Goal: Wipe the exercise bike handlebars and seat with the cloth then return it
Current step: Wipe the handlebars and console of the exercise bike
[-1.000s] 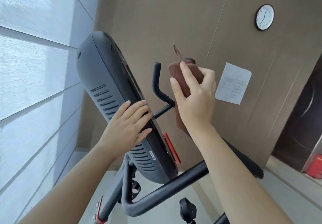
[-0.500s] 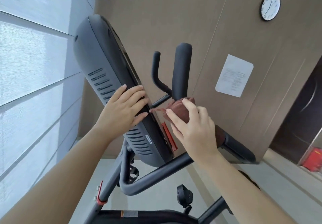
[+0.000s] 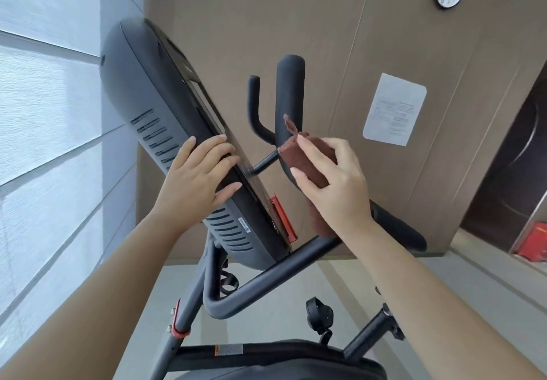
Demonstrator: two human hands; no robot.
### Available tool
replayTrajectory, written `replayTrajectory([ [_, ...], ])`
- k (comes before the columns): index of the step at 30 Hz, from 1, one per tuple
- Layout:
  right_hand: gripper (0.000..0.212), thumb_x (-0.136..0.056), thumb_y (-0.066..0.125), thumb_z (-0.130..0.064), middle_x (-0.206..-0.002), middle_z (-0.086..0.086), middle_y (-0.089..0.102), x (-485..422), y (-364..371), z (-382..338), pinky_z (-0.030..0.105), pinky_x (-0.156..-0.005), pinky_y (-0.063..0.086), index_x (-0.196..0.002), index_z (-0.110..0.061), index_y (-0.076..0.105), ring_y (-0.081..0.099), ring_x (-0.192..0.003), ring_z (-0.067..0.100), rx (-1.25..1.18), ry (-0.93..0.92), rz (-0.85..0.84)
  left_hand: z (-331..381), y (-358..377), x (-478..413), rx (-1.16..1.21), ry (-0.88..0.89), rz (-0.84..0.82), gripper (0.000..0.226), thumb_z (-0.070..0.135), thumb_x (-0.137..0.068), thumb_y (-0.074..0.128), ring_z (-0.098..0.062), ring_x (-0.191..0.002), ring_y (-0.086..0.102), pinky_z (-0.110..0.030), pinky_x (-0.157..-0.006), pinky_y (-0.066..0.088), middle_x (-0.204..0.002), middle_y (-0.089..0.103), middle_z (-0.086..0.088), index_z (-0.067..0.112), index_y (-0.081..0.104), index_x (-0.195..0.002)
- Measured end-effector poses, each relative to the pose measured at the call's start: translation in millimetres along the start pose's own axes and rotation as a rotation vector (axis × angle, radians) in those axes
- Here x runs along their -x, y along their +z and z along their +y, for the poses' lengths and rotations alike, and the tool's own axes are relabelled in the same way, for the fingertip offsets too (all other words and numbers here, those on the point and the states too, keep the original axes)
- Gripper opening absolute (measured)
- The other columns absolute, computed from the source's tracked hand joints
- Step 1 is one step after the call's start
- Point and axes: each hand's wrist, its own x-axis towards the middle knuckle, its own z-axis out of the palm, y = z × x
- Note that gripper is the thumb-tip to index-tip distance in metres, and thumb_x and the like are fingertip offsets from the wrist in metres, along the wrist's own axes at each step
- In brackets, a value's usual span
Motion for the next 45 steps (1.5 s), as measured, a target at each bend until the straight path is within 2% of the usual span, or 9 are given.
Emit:
replayTrajectory([
  [6,0.036,-0.082,0.055,-0.032,-0.099,0.009,0.059,34,-23,32,0.031,-0.062,0.049,-0.117,-0.021,0.061,0.055,-0.083,0.028,0.155,-0.060,-0.120,1,5,1,0.003,-0.013,0.057,0.038,0.038,-0.088,0.049,-0.023,-0.124,0.039,-0.044,-0.105,0.020,-0.116,0.061,-0.009,0.008,0.061,-0.108],
  [12,0.038,-0.077,0.068,-0.019,-0.098,0.007,0.057,68,-68,72,0.041,-0.069,0.053,-0.115,-0.023,0.062,0.056,-0.089,0.028,0.189,0.043,-0.265,8,2,4,0.023,-0.056,0.039,0.042,0.037,-0.088,0.047,-0.025,-0.126,0.039,-0.046,-0.105,0.021,-0.120,0.059,-0.011,0.007,0.059,-0.115],
  [17,0.039,-0.081,0.064,-0.028,-0.097,-0.004,0.055,28,-52,58,0.014,-0.085,0.037,-0.119,-0.034,0.058,0.053,-0.091,0.011,-0.094,0.311,-0.142,40,-12,-2,0.149,-0.108,0.159,0.044,0.033,-0.087,0.056,-0.028,-0.122,0.043,-0.044,-0.102,0.027,-0.122,0.057,-0.013,0.007,0.052,-0.122],
  [21,0.039,-0.084,0.054,-0.040,-0.101,0.001,0.056,19,-41,55,0.035,-0.084,0.044,-0.123,-0.041,0.052,0.054,-0.097,0.020,-0.035,0.313,-0.376,80,-25,-20,0.224,-0.025,0.213,0.041,0.032,-0.089,0.055,-0.027,-0.124,0.041,-0.045,-0.102,0.029,-0.126,0.055,-0.013,0.008,0.053,-0.122],
  [27,0.032,-0.081,0.051,-0.047,-0.091,-0.006,0.057,26,-75,108,0.036,-0.081,0.043,-0.113,-0.053,0.052,0.053,-0.093,0.017,-0.039,0.302,-0.607,144,-18,-40,0.294,-0.012,0.163,0.041,0.037,-0.090,0.051,-0.024,-0.128,0.036,-0.042,-0.106,0.022,-0.127,0.056,-0.010,0.009,0.058,-0.119],
  [34,0.032,-0.074,0.053,-0.047,-0.085,-0.019,0.059,57,-90,157,0.015,-0.075,0.036,-0.105,-0.058,0.051,0.052,-0.083,0.004,-0.205,0.327,-0.516,192,1,-51,0.294,-0.007,-0.024,0.040,0.040,-0.087,0.054,-0.025,-0.128,0.039,-0.045,-0.106,0.022,-0.122,0.059,-0.009,0.009,0.063,-0.110],
  [37,0.036,-0.077,0.061,-0.034,-0.095,-0.020,0.064,71,-93,181,0.007,-0.083,0.037,-0.097,-0.063,0.055,0.057,-0.092,-0.002,-0.329,0.399,-0.465,207,6,-54,0.279,-0.048,-0.064,0.039,0.040,-0.087,0.052,-0.026,-0.127,0.041,-0.048,-0.105,0.022,-0.120,0.060,-0.008,0.009,0.064,-0.108],
  [41,0.039,-0.079,0.066,-0.024,-0.098,-0.040,0.058,73,-92,209,-0.003,-0.085,0.031,-0.092,-0.060,0.057,0.052,-0.099,-0.018,-0.500,0.453,-0.361,227,11,-65,0.244,-0.099,-0.078,0.040,0.039,-0.087,0.048,-0.026,-0.126,0.043,-0.050,-0.106,0.020,-0.119,0.061,-0.008,0.008,0.066,-0.106],
  [45,0.036,-0.081,0.066,-0.023,-0.095,-0.016,0.063,40,-100,241,-0.004,-0.082,0.029,-0.111,-0.041,0.061,0.053,-0.089,-0.008,-0.416,0.380,-0.206,241,14,-77,0.228,-0.120,-0.081,0.041,0.038,-0.088,0.048,-0.025,-0.126,0.042,-0.049,-0.106,0.020,-0.119,0.060,-0.008,0.008,0.065,-0.108],
])
